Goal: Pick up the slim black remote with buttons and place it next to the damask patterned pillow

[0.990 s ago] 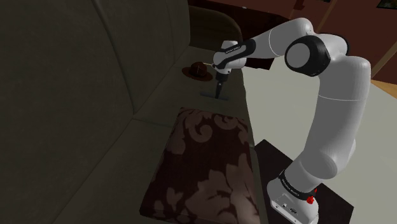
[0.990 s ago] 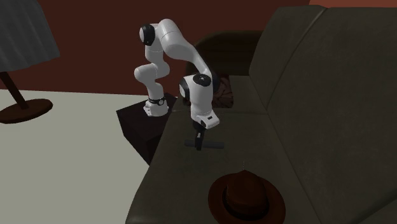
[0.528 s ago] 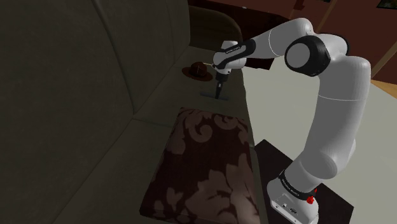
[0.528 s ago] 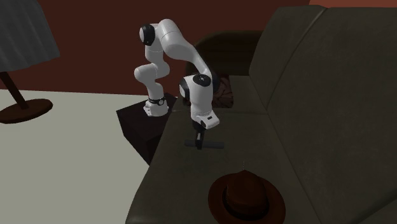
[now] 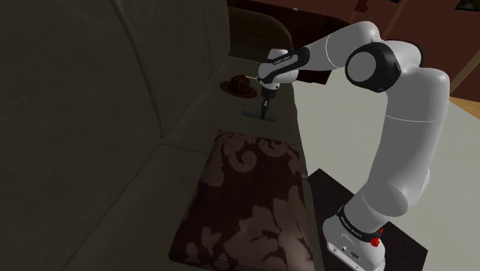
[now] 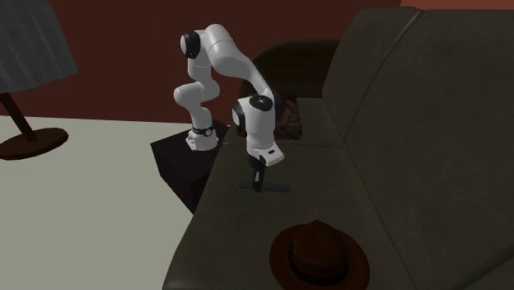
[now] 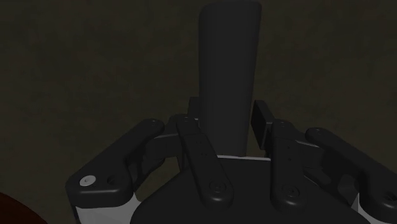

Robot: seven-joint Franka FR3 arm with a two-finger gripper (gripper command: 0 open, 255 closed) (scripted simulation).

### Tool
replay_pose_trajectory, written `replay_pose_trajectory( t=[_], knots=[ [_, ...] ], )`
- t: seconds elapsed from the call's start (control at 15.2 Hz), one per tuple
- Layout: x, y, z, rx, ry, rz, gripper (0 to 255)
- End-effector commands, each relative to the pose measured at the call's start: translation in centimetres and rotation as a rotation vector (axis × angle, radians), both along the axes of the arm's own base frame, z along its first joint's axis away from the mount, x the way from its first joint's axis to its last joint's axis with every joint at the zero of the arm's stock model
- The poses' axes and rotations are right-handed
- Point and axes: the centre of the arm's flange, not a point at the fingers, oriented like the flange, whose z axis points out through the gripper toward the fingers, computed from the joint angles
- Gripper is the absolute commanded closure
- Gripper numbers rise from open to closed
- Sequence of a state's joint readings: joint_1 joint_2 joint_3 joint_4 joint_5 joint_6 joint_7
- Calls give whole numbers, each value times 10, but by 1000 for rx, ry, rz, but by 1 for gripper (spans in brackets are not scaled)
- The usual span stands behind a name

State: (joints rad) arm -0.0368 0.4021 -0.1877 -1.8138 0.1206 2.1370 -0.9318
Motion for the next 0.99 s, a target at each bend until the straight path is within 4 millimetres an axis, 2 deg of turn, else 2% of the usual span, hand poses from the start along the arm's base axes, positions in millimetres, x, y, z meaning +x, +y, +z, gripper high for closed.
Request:
replay_pose_trajectory(
  t=[0.0, 0.92],
  knots=[
    [2, 0, -2, 2, 5, 1, 255],
    [2, 0, 72, 2, 5, 1, 255]
  ],
)
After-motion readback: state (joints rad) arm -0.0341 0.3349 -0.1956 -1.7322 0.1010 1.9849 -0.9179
